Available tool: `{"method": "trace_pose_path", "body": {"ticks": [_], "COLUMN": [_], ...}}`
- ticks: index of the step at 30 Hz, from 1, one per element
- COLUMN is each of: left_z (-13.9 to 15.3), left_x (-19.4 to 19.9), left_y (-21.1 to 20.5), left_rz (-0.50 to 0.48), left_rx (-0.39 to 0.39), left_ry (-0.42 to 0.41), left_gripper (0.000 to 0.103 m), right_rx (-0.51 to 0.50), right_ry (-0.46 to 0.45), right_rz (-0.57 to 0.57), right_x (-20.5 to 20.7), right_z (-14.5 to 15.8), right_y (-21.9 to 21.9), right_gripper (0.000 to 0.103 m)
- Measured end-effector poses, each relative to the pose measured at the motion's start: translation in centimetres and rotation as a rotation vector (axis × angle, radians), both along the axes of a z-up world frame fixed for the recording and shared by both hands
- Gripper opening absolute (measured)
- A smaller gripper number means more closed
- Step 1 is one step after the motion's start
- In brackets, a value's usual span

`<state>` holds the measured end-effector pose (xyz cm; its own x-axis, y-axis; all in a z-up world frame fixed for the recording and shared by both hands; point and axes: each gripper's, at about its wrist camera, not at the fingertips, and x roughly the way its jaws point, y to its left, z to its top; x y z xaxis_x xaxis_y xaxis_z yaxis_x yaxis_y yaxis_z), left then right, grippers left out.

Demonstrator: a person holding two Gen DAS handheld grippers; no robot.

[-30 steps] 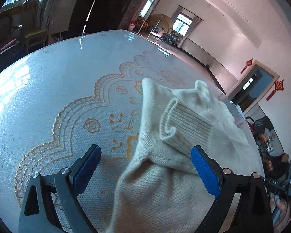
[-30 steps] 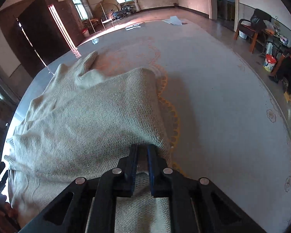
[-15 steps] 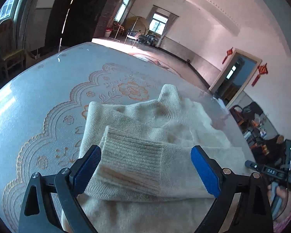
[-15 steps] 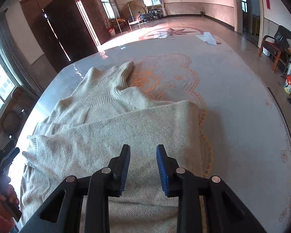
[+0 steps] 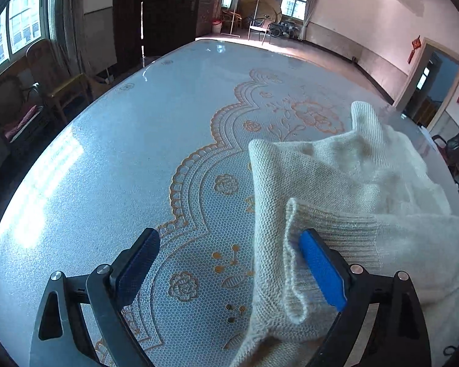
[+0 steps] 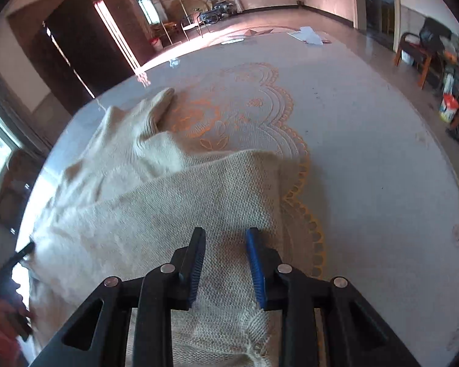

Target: Fold clothes

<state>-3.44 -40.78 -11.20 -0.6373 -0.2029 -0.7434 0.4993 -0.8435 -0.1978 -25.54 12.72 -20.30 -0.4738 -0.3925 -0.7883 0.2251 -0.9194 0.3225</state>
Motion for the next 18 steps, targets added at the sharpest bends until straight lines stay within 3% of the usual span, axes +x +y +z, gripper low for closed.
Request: {"method": "trace_pose_path", "body": {"ticks": [3, 4, 6, 8, 11, 13, 15, 18], "left_z": [2.4, 2.6, 2.5, 1.1, 0.9, 0.9, 0.8, 0.8], "left_x": [-0.2, -1.1, -3.6, -5.7, -6.2, -6.4, -6.6, -6.9], "left_y": [1.9, 3.1, 5.8, 8.2, 6.8, 5.6, 4.4, 2.7], "left_rz": [-0.005, -0.046, -0.148, -0.220, -0.207, -0.194, -0.181, -0.161], "left_rx": [0.031, 0.042, 0.048, -0.027, -0.006, 0.013, 0.033, 0.062], "left_ry": [0.161, 0.174, 0.163, 0.086, 0.064, 0.053, 0.042, 0.025], "left_gripper": [0.094, 0.094, 0.094, 0.094, 0.094, 0.094, 0.097, 0.096], "right_rx": [-0.001, 0.015, 0.066, 0.131, 0.263, 0.312, 0.318, 0.180], "right_ry": [0.040, 0.038, 0.050, 0.047, 0.071, 0.101, 0.097, 0.025], "right_rz": [0.075, 0.125, 0.220, 0.292, 0.368, 0.359, 0.279, 0.196], "right_x": [0.1, 0.0, 0.2, 0.2, 0.4, 0.2, -0.8, -2.3], "right_z": [1.0, 0.9, 0.7, -0.2, -1.2, -1.1, -1.2, -0.8], "right_y": [-2.1, -3.6, -6.8, -9.5, -12.1, -11.2, -8.6, -5.0], "right_gripper": [0.030, 0.030, 0.030, 0.030, 0.026, 0.025, 0.025, 0.025]}}
